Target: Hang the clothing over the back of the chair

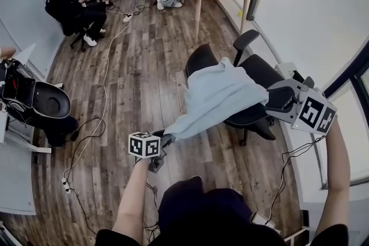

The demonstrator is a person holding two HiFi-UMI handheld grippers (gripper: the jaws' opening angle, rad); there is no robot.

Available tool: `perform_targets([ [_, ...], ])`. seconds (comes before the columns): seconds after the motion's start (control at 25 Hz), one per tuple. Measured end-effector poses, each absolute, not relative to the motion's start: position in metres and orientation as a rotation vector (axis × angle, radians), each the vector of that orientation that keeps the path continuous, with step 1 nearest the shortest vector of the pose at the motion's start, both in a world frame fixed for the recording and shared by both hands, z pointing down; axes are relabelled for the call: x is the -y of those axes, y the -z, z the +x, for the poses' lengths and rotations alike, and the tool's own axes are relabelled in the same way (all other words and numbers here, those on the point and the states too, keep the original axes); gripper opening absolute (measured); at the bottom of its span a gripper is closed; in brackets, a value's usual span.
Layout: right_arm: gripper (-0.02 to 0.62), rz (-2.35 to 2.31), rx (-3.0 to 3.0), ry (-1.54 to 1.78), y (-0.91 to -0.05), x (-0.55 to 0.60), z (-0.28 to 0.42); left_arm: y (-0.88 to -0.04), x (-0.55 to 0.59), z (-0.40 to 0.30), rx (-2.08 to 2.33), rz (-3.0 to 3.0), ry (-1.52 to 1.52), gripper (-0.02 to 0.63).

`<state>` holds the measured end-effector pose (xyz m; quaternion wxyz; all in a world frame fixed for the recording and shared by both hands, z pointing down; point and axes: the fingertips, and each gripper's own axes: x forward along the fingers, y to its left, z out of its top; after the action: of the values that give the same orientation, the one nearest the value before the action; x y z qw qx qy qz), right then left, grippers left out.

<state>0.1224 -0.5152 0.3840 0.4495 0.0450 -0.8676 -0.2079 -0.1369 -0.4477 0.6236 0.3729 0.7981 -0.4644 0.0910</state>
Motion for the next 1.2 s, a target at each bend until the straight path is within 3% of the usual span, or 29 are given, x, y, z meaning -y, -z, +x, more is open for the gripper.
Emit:
perform_targets([
  [0.08,0.189,0.128,2.17,0.522,-0.383,0.507,0.131,-0.625,0.436,-0.131,1.191,2.023,-0.256,0.179],
  [0.2,0.209,0.129,2.222,0.504,-0.384,0.49,0.139,-0.624,0.413,-0.126,1.214,1.996,-0.276,0.24],
  [0.56,0.222,0.167,2.426,0.393,-0.393,0.44,0.157,-0.616,0.356,-0.122,1.387,1.847,-0.084,0.299],
  [0.88,0.224,0.141,2.506,0.252,-0.423,0.381,0.171,-0.581,0.314,-0.132,1.554,1.75,0.152,0.299],
  [1.2,0.224,0.142,2.553,0.173,-0.444,0.333,0.182,-0.568,0.269,-0.122,1.616,1.753,0.152,0.299],
])
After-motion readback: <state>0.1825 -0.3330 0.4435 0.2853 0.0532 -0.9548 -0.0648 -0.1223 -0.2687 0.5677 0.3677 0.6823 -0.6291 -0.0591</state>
